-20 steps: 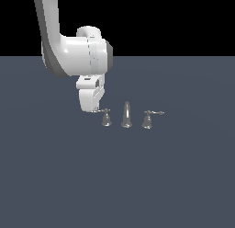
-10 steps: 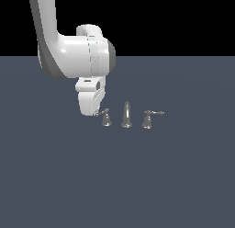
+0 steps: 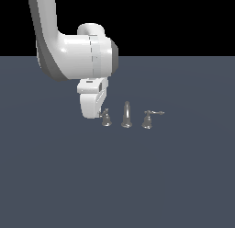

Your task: Turn on the faucet by rotating a designated handle.

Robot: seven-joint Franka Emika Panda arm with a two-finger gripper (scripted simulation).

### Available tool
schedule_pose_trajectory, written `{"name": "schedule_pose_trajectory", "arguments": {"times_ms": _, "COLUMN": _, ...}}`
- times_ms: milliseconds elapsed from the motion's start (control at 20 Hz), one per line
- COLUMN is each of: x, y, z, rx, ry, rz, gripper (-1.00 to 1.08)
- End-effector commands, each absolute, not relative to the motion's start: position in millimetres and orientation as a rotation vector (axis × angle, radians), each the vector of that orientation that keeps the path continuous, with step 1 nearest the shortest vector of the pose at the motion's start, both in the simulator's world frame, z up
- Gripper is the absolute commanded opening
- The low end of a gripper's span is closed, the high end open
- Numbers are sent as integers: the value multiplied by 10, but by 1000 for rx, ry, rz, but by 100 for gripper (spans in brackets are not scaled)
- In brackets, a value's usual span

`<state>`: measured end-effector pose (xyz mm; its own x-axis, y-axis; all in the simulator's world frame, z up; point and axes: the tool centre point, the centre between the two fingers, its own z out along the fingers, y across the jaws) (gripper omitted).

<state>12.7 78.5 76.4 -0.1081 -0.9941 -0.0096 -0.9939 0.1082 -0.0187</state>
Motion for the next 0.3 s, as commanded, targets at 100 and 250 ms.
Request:
{"name": "schedule_pose_trajectory", "arguments": {"times_ms": 100, "x": -48, "y": 608, "z": 764, "rx": -2091, "ry": 2341, "rz": -3, "gripper": -100}}
{"name": "schedule_pose_trajectory", "arguments": {"times_ms": 250, "x": -108, "y": 561, "z": 765, "rx": -2096, "ry": 2340, "rz": 0, "gripper": -100}}
